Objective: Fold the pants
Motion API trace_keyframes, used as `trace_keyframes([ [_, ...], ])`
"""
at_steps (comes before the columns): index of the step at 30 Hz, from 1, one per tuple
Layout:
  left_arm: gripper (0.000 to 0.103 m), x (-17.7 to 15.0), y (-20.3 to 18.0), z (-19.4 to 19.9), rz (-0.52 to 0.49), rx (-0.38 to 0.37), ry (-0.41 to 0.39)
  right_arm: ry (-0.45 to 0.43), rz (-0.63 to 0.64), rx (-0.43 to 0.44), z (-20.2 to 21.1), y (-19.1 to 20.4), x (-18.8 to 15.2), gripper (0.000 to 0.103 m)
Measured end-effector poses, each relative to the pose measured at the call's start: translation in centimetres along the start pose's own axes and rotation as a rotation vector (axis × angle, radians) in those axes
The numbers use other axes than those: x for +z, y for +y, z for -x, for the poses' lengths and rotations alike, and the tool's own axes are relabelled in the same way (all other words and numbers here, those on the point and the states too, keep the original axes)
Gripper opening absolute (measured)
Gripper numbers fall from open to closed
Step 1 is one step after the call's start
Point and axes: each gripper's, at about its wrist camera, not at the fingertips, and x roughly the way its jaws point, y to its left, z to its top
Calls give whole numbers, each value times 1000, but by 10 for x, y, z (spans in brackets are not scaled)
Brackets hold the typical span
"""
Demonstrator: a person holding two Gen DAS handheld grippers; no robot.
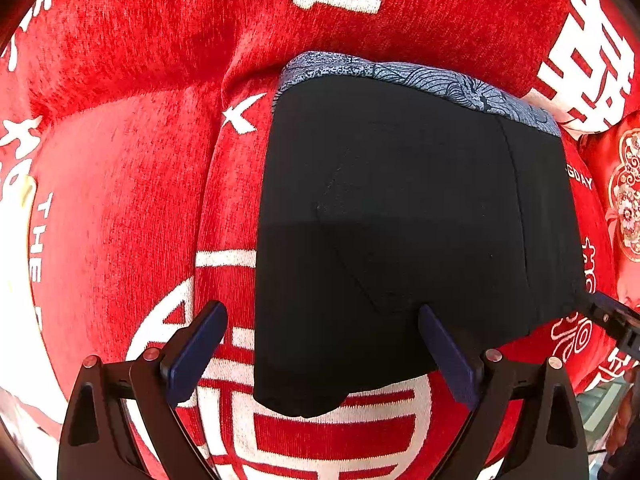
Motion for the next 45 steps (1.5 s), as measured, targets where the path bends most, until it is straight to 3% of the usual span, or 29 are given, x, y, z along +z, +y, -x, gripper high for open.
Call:
trace_keyframes([
  [9, 97, 2, 9, 5, 69, 10, 2, 32, 3, -4, 1, -4, 15, 80],
  [14, 97, 6, 8, 14, 42, 39, -9, 38, -24, 34, -2, -15, 19, 80],
  [21, 97, 28, 8, 30, -14, 30, -54, 49, -59, 79, -3, -31, 16, 80],
  [24, 97, 40, 9, 29, -14, 53, -58, 51, -69, 95, -5, -35, 20, 80],
  [27, 97, 53, 16, 28, 18, 29, -64, 47, -67, 116, -4, -37, 27, 80],
  [29, 97, 59, 20, 24, 34, -9, -48, 38, -68, 155, -5, -38, 34, 80],
  [34, 97, 68, 25, 3, -8, -50, 7, 15, -73, 363, -16, -39, 61, 80],
  [37, 97, 72, 29, -6, -25, -109, 25, 67, -59, 459, -34, -37, 76, 80],
  [45, 97, 87, 38, -36, -58, -265, 87, 184, -38, 620, -81, -42, 98, 80],
])
